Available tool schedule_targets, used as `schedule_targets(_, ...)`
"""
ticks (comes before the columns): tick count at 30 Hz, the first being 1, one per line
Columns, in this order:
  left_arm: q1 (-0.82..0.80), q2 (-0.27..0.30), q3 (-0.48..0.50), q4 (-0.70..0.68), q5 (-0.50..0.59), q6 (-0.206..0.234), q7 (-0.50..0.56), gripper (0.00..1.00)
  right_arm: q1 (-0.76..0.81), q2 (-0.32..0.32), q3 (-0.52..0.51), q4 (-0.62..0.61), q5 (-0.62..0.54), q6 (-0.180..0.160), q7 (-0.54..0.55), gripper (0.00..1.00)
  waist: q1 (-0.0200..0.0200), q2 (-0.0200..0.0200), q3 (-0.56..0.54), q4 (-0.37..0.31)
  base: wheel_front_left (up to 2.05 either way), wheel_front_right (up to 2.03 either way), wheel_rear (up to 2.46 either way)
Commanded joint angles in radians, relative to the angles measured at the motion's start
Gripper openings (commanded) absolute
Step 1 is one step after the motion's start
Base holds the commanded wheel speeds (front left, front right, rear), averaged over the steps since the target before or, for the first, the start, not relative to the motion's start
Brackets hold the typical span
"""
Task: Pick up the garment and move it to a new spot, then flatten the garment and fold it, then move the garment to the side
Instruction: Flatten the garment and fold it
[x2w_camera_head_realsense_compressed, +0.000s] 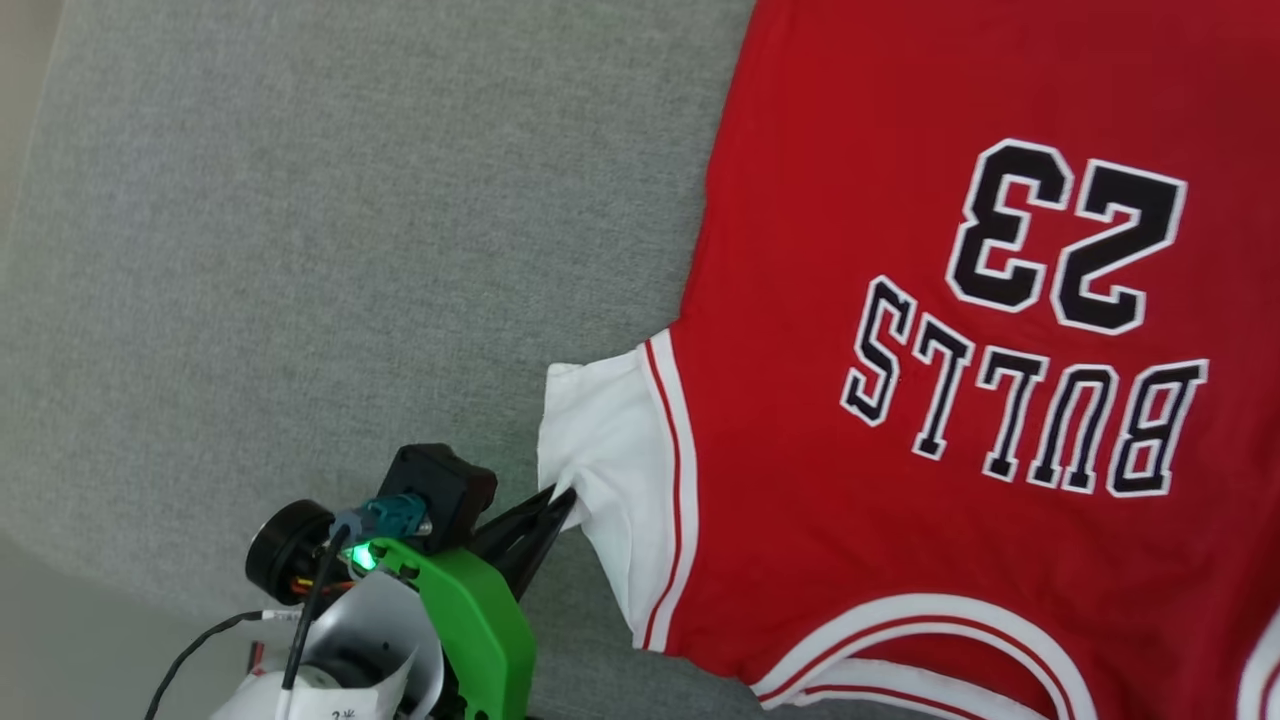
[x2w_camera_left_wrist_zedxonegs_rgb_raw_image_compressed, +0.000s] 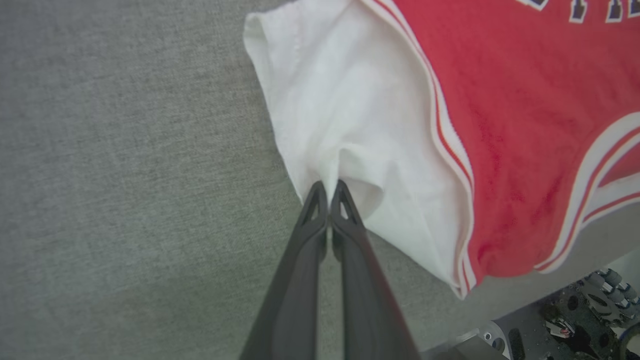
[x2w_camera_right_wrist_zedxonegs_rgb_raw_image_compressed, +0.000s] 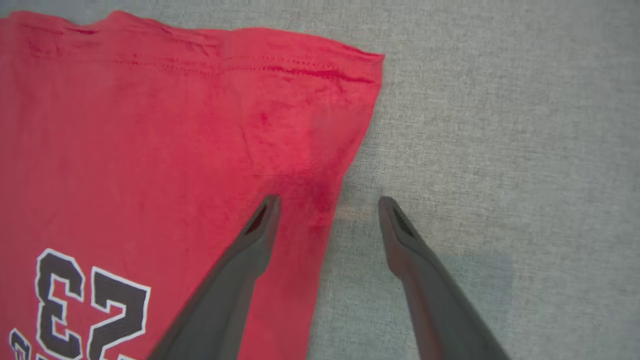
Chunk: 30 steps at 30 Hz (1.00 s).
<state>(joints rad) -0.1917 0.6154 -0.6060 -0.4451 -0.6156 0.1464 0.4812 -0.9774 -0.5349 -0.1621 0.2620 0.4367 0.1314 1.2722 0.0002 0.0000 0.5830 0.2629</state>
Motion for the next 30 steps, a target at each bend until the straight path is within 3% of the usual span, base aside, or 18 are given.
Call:
schedule_targets(1,-0.024,-0.014,-0.004,0.009,0.006,-0.007,-0.012,0.00,-0.033,-0.002,0.003,0.024,-0.019,-0.001,-0.009,1.00,-0.0002,0.0000,0.078,0.075,0.00,0.00,0.00)
schedule_targets(13,-0.058,-0.052,-0.022,0.061,0.013,-0.031,-0.054,0.00,-0.052,-0.006,0.038,0.169,-0.069,-0.001,-0.058,0.97,-0.0002,0.0000,0.101,0.104,0.00,0.00,0.00)
schedule_targets(14,-0.058,-0.052,-0.022,0.063,0.013,-0.031,-0.055,0.00,-0.046,-0.009,0.046,0.174,-0.067,-0.001,-0.057,0.55,-0.0002,0.0000,0.100,0.104,0.00,0.00,0.00)
schedule_targets(16,-0.058,-0.053,-0.021,0.067,0.012,-0.030,-0.058,0.00,-0.034,-0.015,0.061,0.182,-0.061,-0.001,-0.056,0.00,-0.0002,0.0000,0.096,0.103,0.00,0.00,0.00)
schedule_targets(30,-0.066,-0.049,-0.010,0.096,0.011,-0.023,-0.071,0.00,0.059,-0.056,0.127,0.221,-0.023,-0.001,-0.113,0.00,-0.0002,0.0000,-0.003,0.047,0.00,0.00,0.00)
